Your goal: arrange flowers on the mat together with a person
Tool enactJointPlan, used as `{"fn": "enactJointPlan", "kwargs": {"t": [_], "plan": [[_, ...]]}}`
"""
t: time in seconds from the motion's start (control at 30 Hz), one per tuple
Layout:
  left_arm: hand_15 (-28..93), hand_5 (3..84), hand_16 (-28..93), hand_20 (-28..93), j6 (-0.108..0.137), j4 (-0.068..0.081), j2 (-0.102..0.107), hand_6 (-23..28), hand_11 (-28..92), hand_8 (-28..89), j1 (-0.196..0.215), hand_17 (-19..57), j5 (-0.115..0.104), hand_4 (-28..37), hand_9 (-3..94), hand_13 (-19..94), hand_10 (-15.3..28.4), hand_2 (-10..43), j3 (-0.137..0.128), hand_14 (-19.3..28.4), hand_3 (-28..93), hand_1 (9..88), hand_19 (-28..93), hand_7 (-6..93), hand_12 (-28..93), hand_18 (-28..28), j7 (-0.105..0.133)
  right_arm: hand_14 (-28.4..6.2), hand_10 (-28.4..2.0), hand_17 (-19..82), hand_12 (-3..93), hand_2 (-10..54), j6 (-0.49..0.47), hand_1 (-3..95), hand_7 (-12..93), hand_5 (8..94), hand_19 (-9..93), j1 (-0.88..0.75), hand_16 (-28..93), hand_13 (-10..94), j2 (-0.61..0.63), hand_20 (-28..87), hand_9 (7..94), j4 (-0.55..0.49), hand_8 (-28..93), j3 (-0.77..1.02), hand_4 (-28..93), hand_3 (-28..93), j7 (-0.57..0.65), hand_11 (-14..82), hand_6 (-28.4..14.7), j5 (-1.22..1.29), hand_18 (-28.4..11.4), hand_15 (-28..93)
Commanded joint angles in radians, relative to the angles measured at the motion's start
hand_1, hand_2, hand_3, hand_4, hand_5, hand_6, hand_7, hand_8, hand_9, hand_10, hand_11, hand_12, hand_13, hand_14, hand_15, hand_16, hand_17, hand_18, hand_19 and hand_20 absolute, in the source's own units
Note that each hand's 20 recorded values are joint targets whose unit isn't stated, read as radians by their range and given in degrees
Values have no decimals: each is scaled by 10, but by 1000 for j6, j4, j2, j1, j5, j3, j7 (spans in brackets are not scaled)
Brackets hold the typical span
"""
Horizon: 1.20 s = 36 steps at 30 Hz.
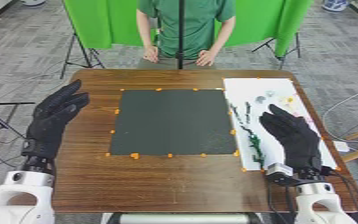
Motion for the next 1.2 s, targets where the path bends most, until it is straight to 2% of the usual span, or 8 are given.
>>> {"fn": "enactJointPlan", "kwargs": {"t": [0.03, 0.17, 0.3, 0.53, 0.67, 0.83, 1.1, 1.2], "plan": [[91, 371, 38, 178, -6, -8, -8, 27, 144, -61, 17, 55, 4, -189, 409, 340, 126, -95, -5, 168, 667, 308, 18, 103, 139, 135, -18, -177, -165, 158, 146, 57, 4, 103, 94, 479, 61, -12, 183, 362, -2, 241, 487, -8, -77, 0, -175, 685, -8, 60, -50, 0, -160, 106], [92, 374, 38, 178, -5, -4, -10, 26, 145, -61, 8, 55, -3, -190, 410, 341, 127, -95, 0, 168, 668, 307, 17, 104, 139, 135, -21, -178, -165, 156, 147, 57, 16, 103, 95, 479, 61, -19, 184, 362, -11, 241, 487, -10, -78, 3, -174, 685, -12, 60, -49, 4, -162, 106], [93, 374, 39, 179, -20, -2, -6, 27, 146, -61, -1, 54, 6, -192, 410, 341, 126, -95, 1, 167, 669, 307, 17, 104, 139, 135, -25, -178, -165, 155, 147, 57, 12, 102, 95, 478, 64, -15, 185, 362, -2, 242, 487, -9, -78, 3, -174, 684, -12, 60, -48, 2, -164, 106], [92, 376, 40, 178, -7, -8, -16, 26, 145, -61, 17, 53, -9, -193, 411, 339, 125, -95, -7, 168, 671, 305, 16, 105, 139, 135, -25, -179, -166, 158, 146, 55, 14, 102, 94, 479, 34, -15, 182, 362, -5, 227, 487, -10, -78, 19, -174, 684, -29, 59, -49, 3, -152, 103], [92, 375, 40, 178, -13, -9, -15, 27, 145, -61, 17, 52, -3, -193, 410, 340, 125, -95, -11, 168, 671, 305, 17, 102, 139, 136, -27, -176, -166, 157, 146, 54, 65, 101, 95, 480, 22, -19, 177, 356, 1, 221, 486, -14, -78, 30, -174, 687, -59, 59, -49, 20, -148, 100], [92, 376, 41, 177, -9, -13, -18, 26, 144, -60, 27, 51, -6, -191, 410, 339, 125, -95, -18, 167, 673, 302, 17, 102, 139, 136, -27, -175, -165, 155, 145, 54, 68, 100, 96, 481, 21, -21, 176, 353, 10, 221, 485, -17, -78, 56, -174, 690, -71, 59, -49, 37, -151, 101], [91, 377, 41, 176, -6, -11, -16, 27, 144, -60, 24, 51, -10, -194, 410, 339, 125, -95, -17, 168, 671, 303, 17, 103, 139, 135, -28, -175, -164, 155, 145, 53, 56, 100, 96, 481, 21, -26, 175, 353, -1, 222, 486, -18, -78, 63, -176, 690, -77, 60, -48, 41, -154, 102], [91, 378, 41, 176, -9, -8, -15, 28, 144, -60, 16, 50, -4, -194, 411, 339, 125, -95, -11, 168, 671, 303, 16, 102, 139, 135, -31, -174, -164, 155, 146, 53, 57, 100, 97, 481, 21, -27, 174, 353, -3, 222, 486, -16, -79, 63, -176, 690, -76, 60, -48, 42, -154, 102]]}}
